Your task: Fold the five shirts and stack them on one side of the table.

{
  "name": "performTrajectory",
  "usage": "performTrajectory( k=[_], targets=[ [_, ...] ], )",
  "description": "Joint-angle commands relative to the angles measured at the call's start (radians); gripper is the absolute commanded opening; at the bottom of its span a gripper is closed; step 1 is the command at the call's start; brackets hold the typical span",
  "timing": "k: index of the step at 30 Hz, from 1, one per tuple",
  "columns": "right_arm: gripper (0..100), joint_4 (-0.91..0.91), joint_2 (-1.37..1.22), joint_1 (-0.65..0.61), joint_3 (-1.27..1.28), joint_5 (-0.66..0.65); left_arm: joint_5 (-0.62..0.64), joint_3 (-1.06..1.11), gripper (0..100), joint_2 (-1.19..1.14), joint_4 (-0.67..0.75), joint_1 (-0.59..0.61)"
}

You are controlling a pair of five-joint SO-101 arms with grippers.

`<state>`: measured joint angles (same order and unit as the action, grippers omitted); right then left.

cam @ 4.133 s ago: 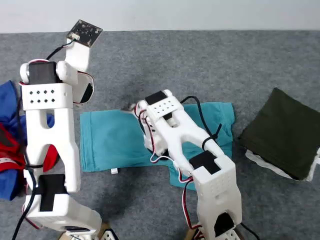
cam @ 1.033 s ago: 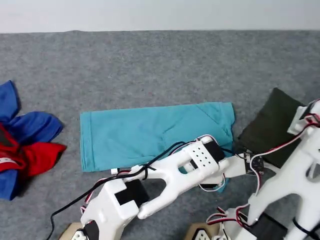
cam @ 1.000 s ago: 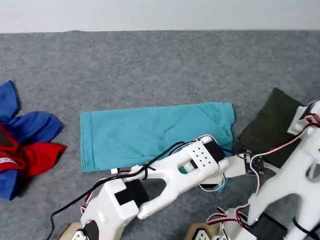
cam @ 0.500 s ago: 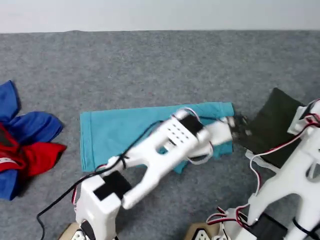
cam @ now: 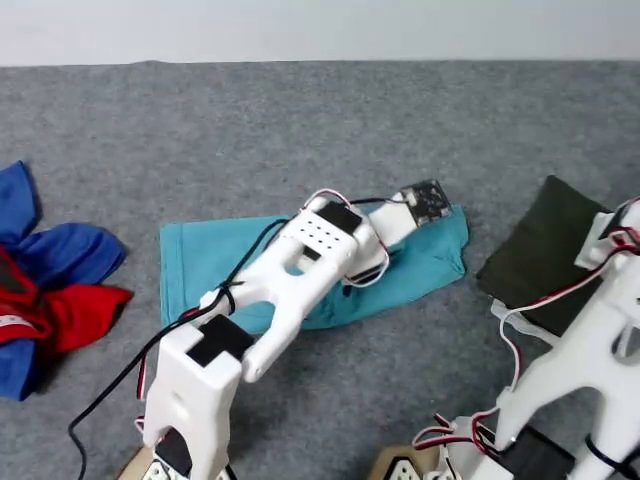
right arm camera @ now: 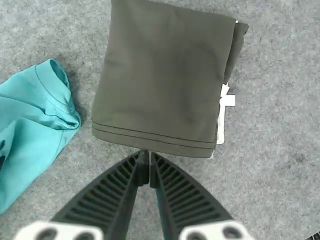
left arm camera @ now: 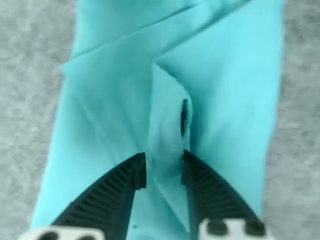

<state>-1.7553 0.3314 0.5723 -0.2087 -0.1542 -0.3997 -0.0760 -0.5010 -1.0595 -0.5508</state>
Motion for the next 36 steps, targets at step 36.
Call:
performTrajectory(
  k=[36],
  targets=[
    [0.9,-0.039,0.036,-0.277,0.129,-0.002,0.347,-0.263,11,0.313,-0.69,0.635]
  ],
)
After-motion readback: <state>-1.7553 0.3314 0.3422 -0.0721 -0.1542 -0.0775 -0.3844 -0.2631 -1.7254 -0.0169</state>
